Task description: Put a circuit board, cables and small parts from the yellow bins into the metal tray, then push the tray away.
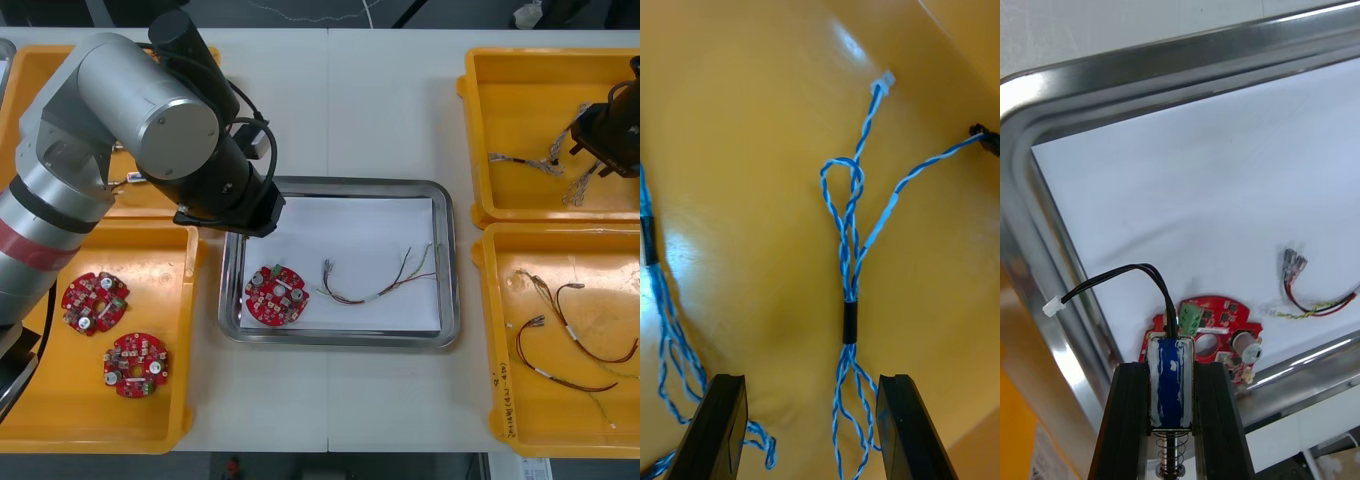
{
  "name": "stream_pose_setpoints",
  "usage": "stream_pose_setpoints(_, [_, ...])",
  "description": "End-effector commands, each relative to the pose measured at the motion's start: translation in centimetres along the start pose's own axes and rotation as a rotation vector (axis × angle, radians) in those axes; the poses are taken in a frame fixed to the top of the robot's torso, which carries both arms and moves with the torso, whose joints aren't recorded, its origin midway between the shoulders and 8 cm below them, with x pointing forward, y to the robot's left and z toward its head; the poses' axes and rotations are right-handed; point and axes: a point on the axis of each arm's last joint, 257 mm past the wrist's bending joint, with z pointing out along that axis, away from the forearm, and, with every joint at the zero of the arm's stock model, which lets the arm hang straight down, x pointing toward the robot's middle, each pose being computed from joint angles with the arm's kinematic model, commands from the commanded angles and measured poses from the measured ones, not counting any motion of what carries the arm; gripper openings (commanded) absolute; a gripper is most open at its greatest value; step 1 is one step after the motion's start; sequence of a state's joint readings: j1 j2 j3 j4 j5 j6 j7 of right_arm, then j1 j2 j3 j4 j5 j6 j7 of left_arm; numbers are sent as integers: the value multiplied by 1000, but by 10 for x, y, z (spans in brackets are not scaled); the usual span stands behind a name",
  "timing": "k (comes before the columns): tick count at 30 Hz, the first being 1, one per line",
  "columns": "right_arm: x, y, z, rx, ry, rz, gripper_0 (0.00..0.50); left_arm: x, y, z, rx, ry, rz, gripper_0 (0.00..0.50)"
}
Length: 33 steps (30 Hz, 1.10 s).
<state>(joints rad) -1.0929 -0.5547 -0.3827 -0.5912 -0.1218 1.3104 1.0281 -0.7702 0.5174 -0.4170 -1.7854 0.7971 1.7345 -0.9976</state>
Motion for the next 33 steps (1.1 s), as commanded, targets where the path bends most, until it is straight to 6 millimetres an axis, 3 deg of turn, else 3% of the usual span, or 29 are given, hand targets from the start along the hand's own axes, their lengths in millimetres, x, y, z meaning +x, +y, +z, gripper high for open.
stream_pose_setpoints(1, [-24, -4, -12, -27, -37, 52, 500, -22, -25, 2, 28, -46, -52, 0])
stream_pose_setpoints(9, [-8, -11, 9, -65, 3, 84, 500, -30, -19, 28, 4, -76, -49, 0])
stream_pose_setpoints(17, [-3, -43, 32, 4, -25, 27, 491, -30, -8, 42, -51, -87, -27, 0])
stream_pose_setpoints(18, [-2, -43, 33, 3, -24, 26, 478, -31, -9, 41, -49, -88, -29, 0])
stream_pose_setpoints(19, [-2, -45, 34, 5, -23, 25, 428, -30, -8, 42, -51, -87, -31, 0])
stream_pose_setpoints(21, [0, -48, 36, 7, -20, 23, 259, -30, -9, 42, -48, -88, -33, 5])
stream_pose_setpoints(22, [1, -49, 37, 9, -17, 20, 129, -30, -8, 42, -50, -87, -32, 23])
stream_pose_setpoints(23, [2, -49, 39, 9, -16, 18, 88, -30, -8, 42, -50, -87, -33, 111])
stream_pose_setpoints(24, [4, -48, 40, 9, -15, 11, 63, -30, -8, 42, -50, -87, -35, 260])
stream_pose_setpoints(25, [6, -47, 41, 11, -13, 9, 49, -31, -8, 42, -51, -89, -36, 323])
stream_pose_setpoints(26, [7, -46, 41, 9, -12, 4, 23, -30, -8, 42, -51, -88, -38, 457])
stream_pose_setpoints(27, [9, -44, 42, 5, -7, 5, 14, -31, -8, 41, -51, -90, -39, 500])
stream_pose_setpoints(33, [20, -34, 44, -19, 19, -7, 0, -30, -8, 41, -50, -87, -57, 500])
